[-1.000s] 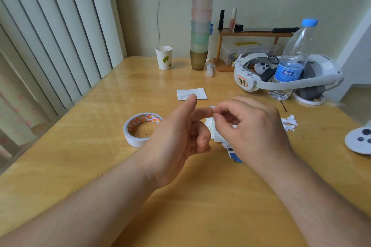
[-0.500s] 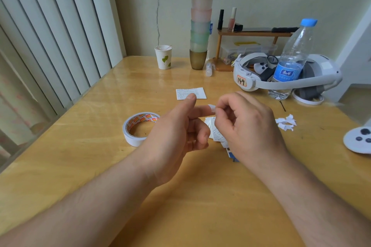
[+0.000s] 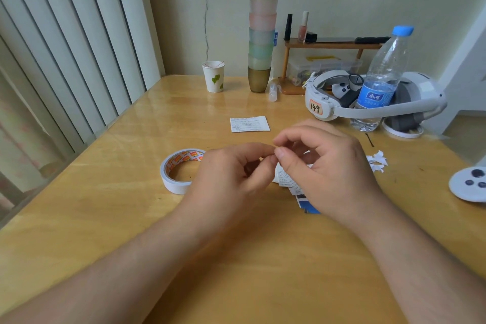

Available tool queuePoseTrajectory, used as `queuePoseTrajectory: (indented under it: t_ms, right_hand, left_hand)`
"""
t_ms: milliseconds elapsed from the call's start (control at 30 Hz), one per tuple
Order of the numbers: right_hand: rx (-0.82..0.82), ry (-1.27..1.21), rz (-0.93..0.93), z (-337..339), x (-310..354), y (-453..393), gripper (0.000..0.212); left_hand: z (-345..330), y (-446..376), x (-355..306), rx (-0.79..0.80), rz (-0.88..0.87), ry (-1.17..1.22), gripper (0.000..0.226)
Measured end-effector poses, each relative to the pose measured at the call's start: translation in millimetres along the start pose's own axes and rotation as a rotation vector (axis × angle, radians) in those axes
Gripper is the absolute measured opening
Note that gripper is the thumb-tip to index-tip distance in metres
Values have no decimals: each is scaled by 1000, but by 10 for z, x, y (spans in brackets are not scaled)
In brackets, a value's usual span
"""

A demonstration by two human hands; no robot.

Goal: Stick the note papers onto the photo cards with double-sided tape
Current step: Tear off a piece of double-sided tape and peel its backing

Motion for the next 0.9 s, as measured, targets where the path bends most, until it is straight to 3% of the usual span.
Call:
queuePoseTrajectory:
  t_ms: [733,900]
  right_hand:
    - [-7,203,193,-63,-7,6,6]
    - [-61,206,218,-85,3,26,8]
  left_hand:
    - [8,-5,-38,-88,-94,-178,23]
    - [27,3,-78,-44,18,-22,22]
Point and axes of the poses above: each hand's wrist, its own y-axis away from the middle knuckle, its own z-axis out of the back of the hand, x = y × z, the point moved 2 cm from there along -y, towards the middle knuckle, and after that the axes turned 2 degrees about -y, right-handed, at the moved point
